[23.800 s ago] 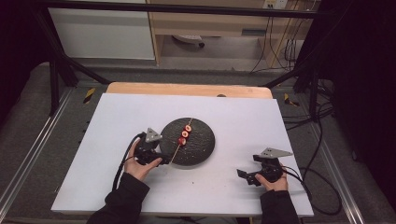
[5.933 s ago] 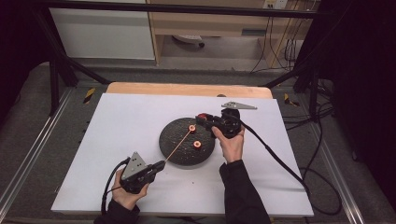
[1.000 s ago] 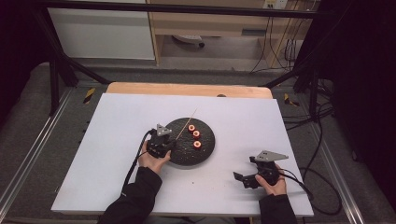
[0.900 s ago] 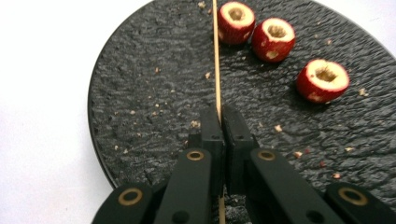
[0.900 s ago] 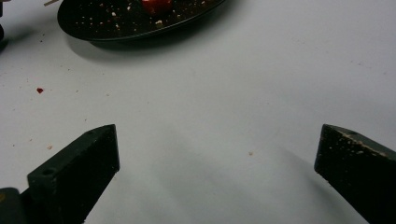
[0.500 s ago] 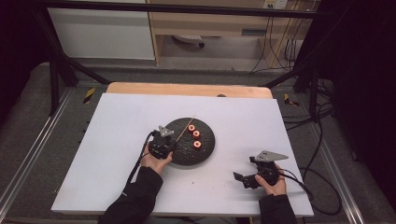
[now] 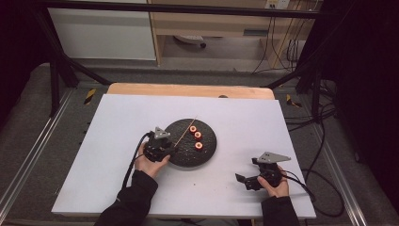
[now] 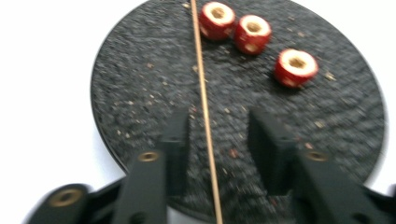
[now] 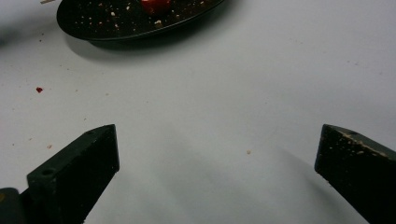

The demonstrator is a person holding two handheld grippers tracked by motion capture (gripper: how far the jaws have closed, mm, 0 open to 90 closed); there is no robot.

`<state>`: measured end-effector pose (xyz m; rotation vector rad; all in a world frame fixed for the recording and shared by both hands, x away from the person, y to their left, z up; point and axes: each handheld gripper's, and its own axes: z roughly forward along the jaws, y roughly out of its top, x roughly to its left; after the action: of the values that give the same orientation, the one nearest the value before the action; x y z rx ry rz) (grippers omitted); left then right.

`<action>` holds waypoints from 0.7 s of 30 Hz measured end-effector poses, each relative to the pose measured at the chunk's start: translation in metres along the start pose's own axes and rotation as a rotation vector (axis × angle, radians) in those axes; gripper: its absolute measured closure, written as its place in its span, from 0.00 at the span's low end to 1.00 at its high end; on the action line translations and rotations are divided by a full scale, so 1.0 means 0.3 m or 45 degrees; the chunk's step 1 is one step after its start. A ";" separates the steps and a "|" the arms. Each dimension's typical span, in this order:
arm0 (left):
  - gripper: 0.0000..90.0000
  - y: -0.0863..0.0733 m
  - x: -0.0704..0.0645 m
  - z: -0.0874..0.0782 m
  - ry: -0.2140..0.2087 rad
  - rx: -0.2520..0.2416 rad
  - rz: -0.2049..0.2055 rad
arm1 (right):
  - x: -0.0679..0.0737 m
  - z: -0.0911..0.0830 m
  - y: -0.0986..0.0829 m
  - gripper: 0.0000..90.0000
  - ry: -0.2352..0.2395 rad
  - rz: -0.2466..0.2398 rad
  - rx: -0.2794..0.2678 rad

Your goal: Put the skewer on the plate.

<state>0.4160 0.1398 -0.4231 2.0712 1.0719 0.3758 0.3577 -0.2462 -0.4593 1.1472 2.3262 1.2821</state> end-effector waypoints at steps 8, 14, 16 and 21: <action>0.33 -0.044 0.017 -0.083 -0.095 -0.024 0.134 | 0.000 -0.001 -0.002 0.01 -0.001 0.009 0.005; 0.21 -0.105 0.045 -0.145 -0.105 -0.019 0.193 | -0.003 -0.003 -0.003 0.01 -0.002 0.009 0.003; 0.19 -0.126 0.059 -0.162 -0.106 -0.006 0.196 | -0.003 -0.002 -0.003 0.01 -0.002 0.006 0.006; 0.12 -0.180 0.099 -0.207 -0.098 -0.017 0.169 | -0.003 0.000 -0.004 0.01 -0.003 0.008 0.012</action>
<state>0.3686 0.2134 -0.4241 2.1336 0.8869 0.3647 0.3576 -0.2471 -0.4604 1.1588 2.3311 1.2726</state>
